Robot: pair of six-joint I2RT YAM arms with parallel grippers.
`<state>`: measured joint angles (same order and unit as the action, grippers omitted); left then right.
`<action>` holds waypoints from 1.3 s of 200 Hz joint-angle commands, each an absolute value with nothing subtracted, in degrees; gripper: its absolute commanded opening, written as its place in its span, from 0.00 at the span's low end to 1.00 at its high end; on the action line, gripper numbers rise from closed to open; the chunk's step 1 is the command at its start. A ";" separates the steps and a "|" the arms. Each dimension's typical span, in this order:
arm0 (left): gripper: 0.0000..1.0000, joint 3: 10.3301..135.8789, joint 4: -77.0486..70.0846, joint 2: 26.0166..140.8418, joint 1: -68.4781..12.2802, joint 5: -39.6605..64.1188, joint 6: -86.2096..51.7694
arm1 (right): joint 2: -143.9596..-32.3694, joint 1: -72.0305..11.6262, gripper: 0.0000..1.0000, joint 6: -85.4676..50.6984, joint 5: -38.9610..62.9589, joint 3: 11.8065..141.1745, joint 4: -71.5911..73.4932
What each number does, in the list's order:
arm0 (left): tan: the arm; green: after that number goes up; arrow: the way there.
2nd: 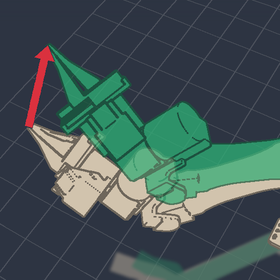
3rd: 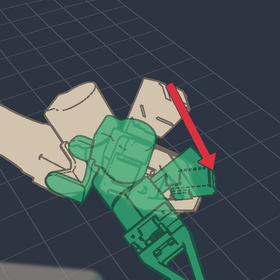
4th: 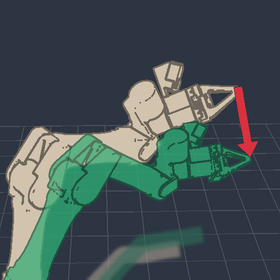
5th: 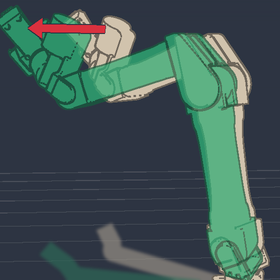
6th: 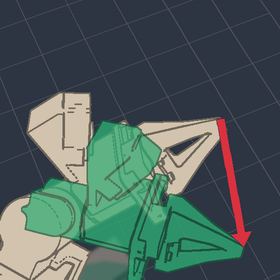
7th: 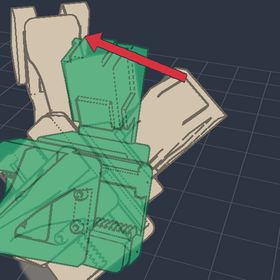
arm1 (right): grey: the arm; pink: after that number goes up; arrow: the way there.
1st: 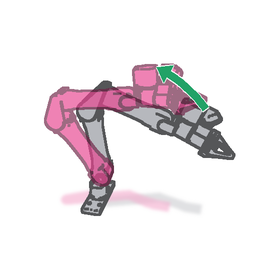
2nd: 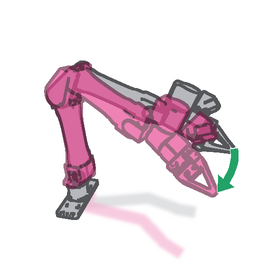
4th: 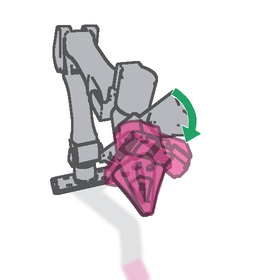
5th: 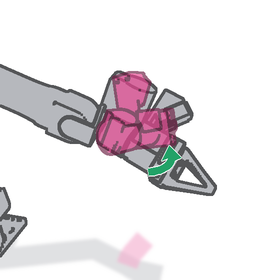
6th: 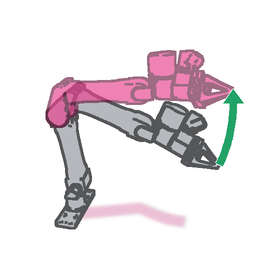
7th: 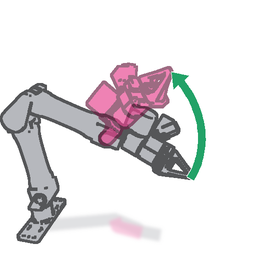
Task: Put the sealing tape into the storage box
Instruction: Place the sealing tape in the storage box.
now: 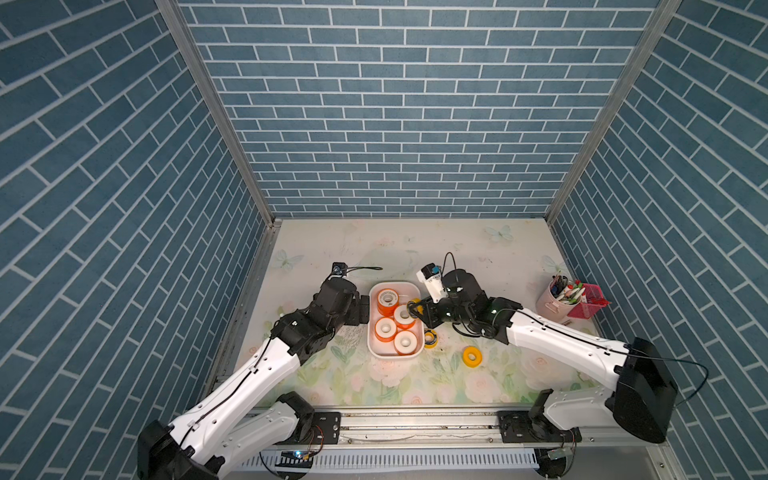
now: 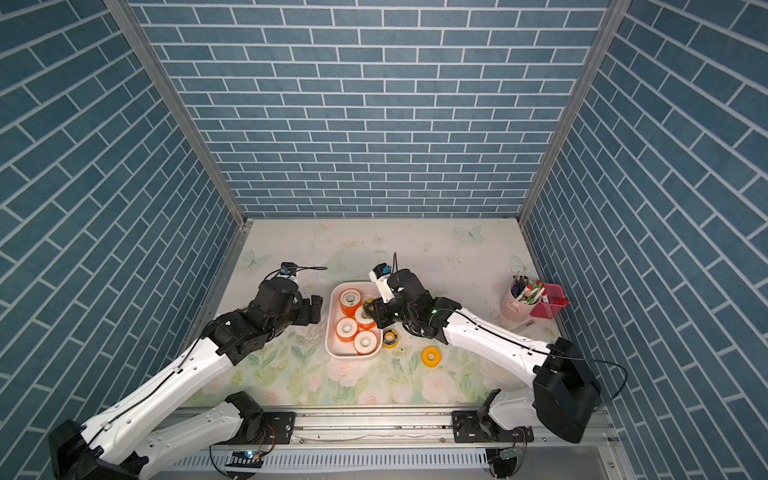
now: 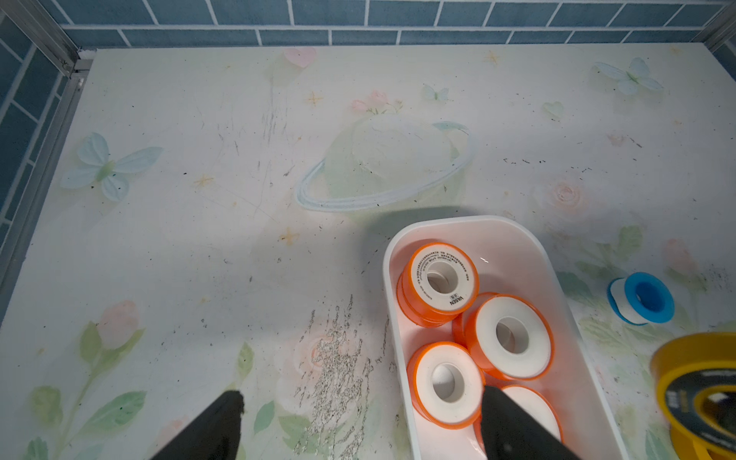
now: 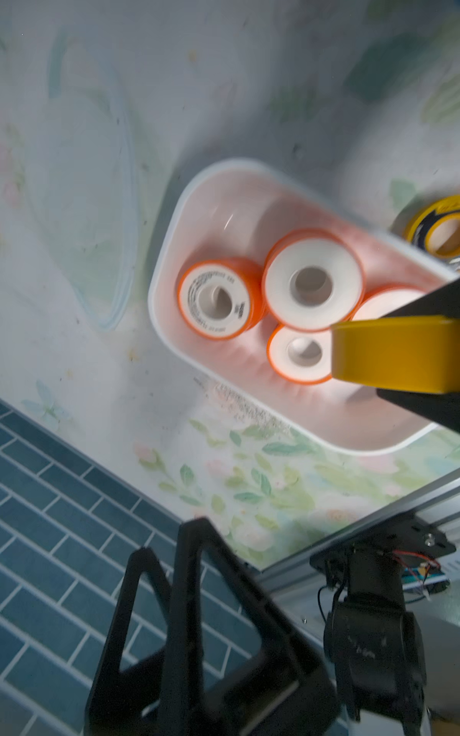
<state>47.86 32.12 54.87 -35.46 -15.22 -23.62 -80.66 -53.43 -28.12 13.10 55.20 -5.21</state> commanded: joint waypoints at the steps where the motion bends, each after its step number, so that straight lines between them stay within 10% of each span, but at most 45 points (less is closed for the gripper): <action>1: 0.96 47.20 32.43 54.14 -34.98 -16.36 -23.94 | -87.09 -56.51 0.13 -32.09 15.68 58.96 0.72; 260: 0.96 47.10 32.43 54.22 -34.89 -16.49 -24.06 | -109.52 -60.03 0.20 -29.29 12.83 70.66 -5.49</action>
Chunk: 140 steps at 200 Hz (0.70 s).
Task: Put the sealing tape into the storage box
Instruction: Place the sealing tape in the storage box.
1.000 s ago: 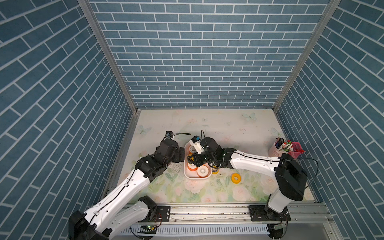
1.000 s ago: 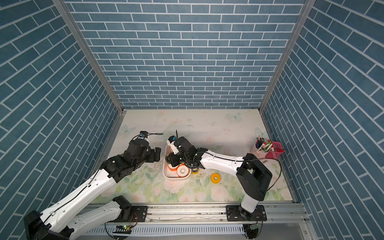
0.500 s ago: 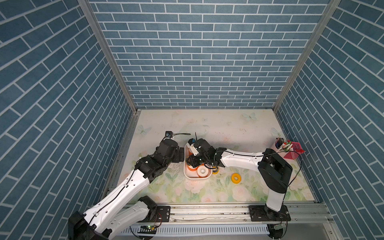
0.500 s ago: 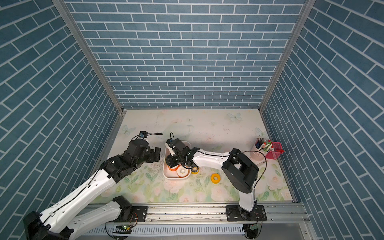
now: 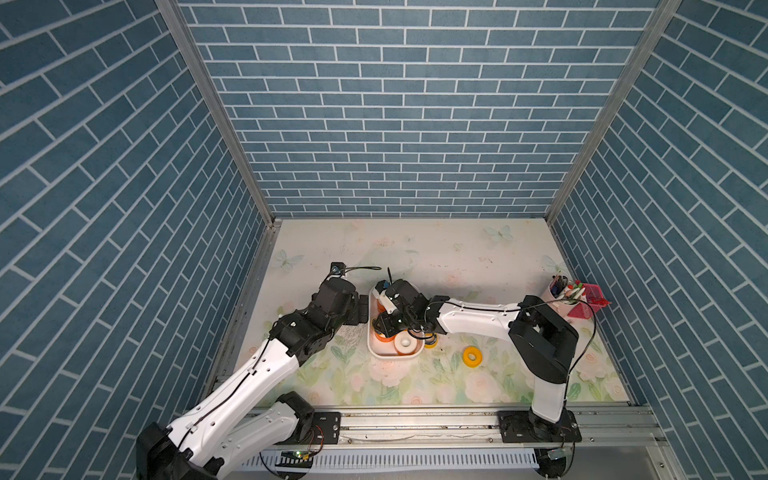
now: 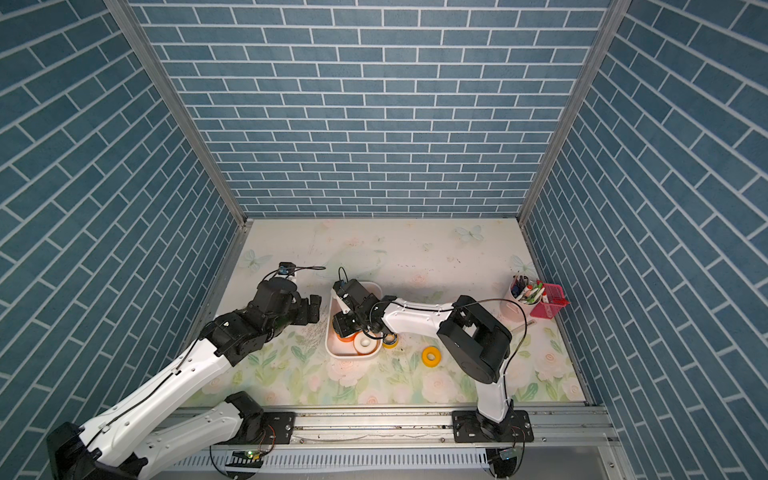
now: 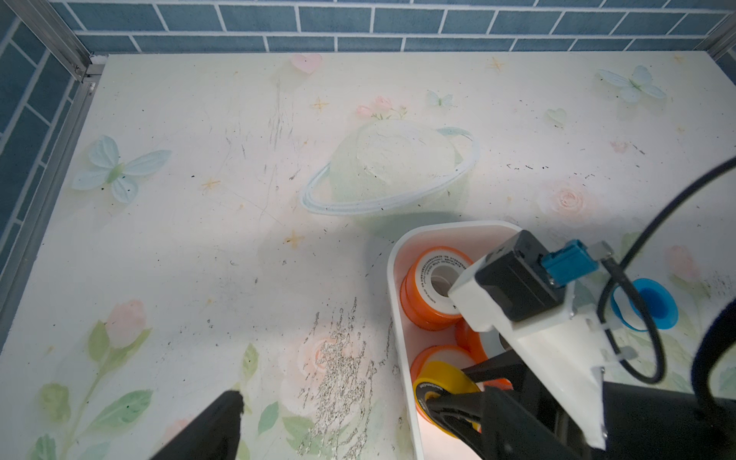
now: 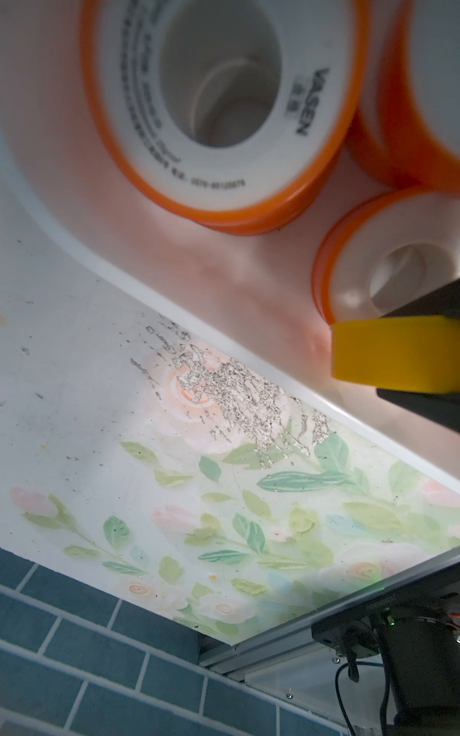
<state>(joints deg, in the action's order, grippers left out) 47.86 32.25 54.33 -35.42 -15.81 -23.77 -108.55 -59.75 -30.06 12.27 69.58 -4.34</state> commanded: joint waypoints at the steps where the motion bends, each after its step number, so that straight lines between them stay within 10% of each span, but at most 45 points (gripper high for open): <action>1: 0.96 47.10 32.43 54.27 -34.94 -16.46 -24.07 | -109.51 -60.03 0.20 -29.28 12.83 70.66 -5.47; 140: 0.96 46.98 32.63 54.80 -34.94 -16.46 -24.07 | -106.50 -60.03 0.49 -26.29 8.28 71.37 -9.78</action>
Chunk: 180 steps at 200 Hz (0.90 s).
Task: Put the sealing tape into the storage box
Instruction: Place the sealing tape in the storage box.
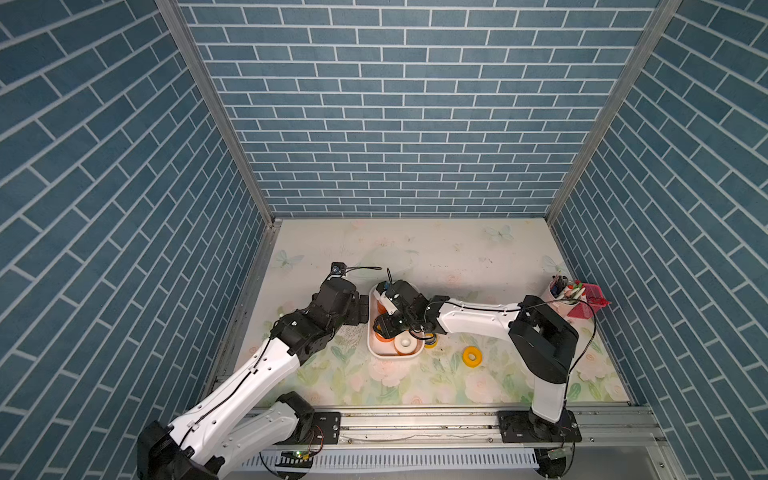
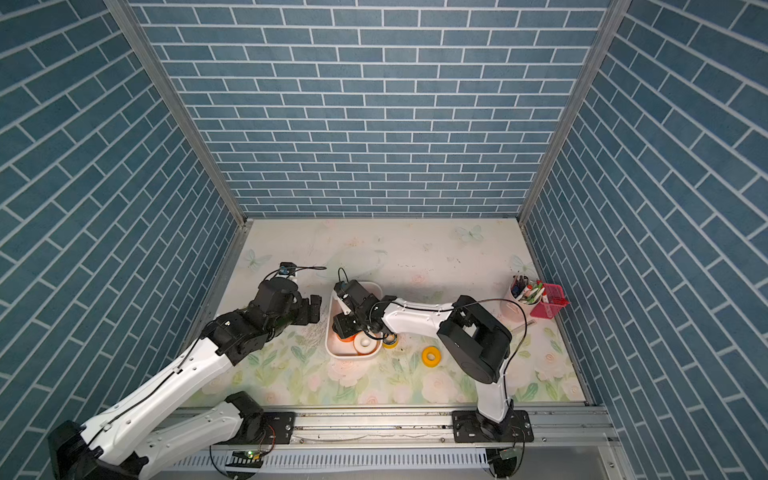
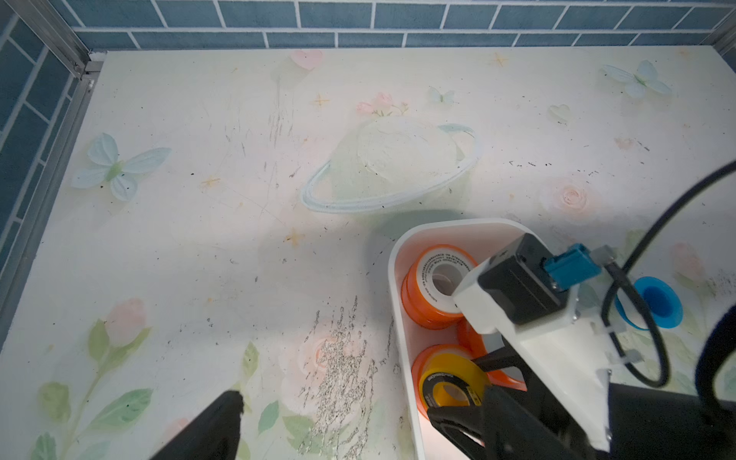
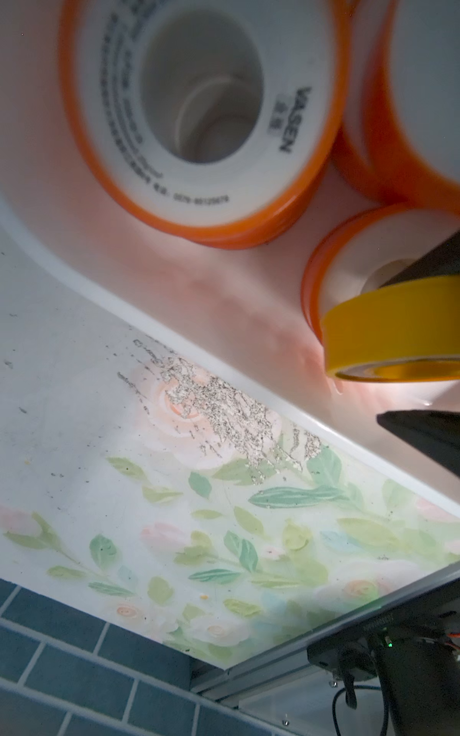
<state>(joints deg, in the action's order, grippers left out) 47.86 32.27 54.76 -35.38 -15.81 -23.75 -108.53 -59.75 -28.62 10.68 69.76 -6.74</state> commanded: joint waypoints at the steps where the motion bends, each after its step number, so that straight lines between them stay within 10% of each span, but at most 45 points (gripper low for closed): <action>1: 0.96 47.00 32.62 54.82 -34.96 -16.45 -24.07 | -106.42 -60.03 0.50 -26.29 8.14 71.41 -9.81; 180: 0.97 46.94 32.67 55.08 -34.96 -16.56 -24.12 | -104.77 -60.05 0.59 -24.48 5.78 71.46 -12.15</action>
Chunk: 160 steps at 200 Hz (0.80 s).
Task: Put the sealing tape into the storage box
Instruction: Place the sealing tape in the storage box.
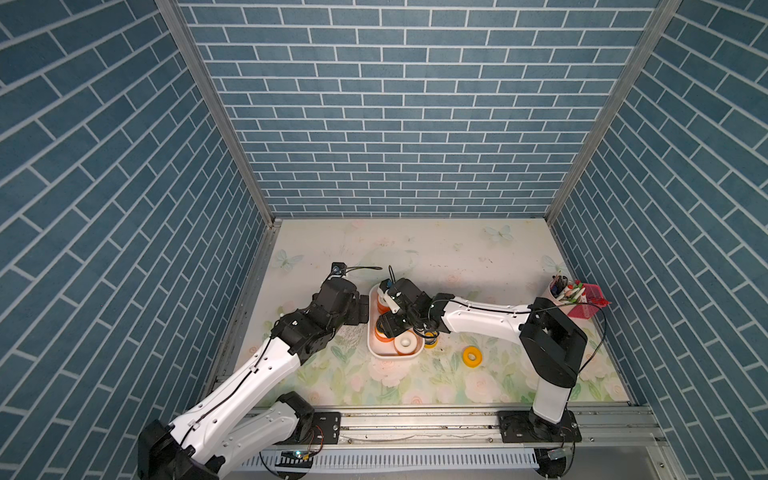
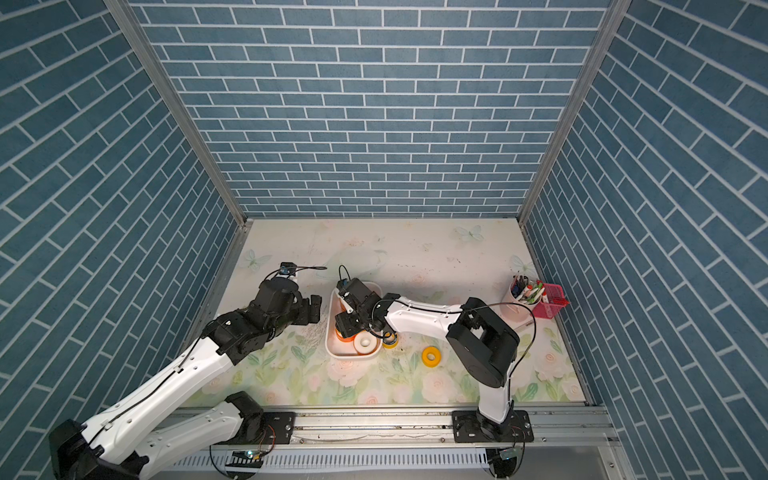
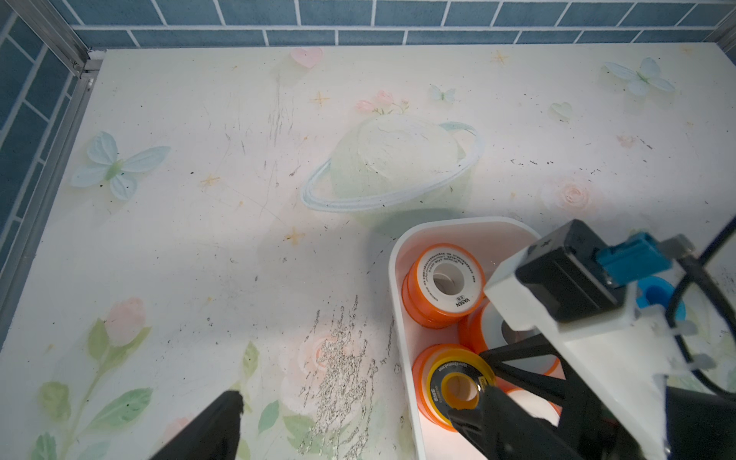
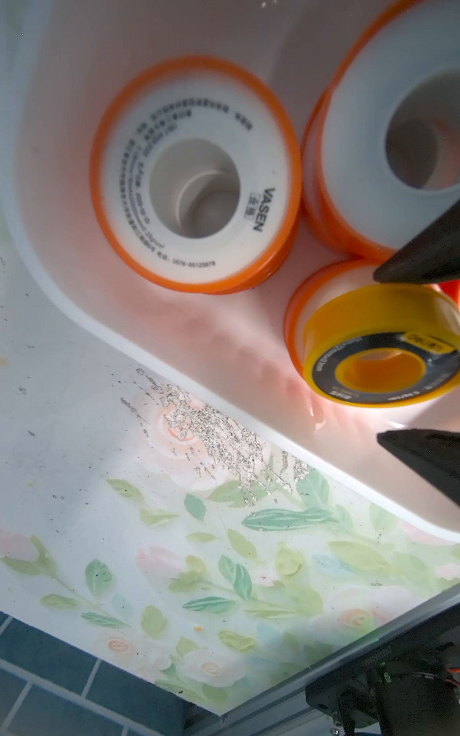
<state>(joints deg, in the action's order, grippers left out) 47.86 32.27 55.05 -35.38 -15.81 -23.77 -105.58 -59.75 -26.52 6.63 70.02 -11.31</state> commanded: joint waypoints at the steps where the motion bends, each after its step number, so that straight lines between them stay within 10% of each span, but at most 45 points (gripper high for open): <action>1: 0.97 46.94 32.64 55.09 -34.93 -16.54 -24.15 | -104.81 -60.04 0.59 -24.46 5.83 71.50 -12.10; 160: 0.96 47.11 32.69 55.09 -34.89 -16.61 -24.08 | -98.50 -60.05 0.59 -23.73 4.66 70.52 -11.94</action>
<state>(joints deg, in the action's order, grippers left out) 47.86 32.27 55.09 -35.38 -15.81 -23.77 -103.22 -59.75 -25.21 6.22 71.40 -12.03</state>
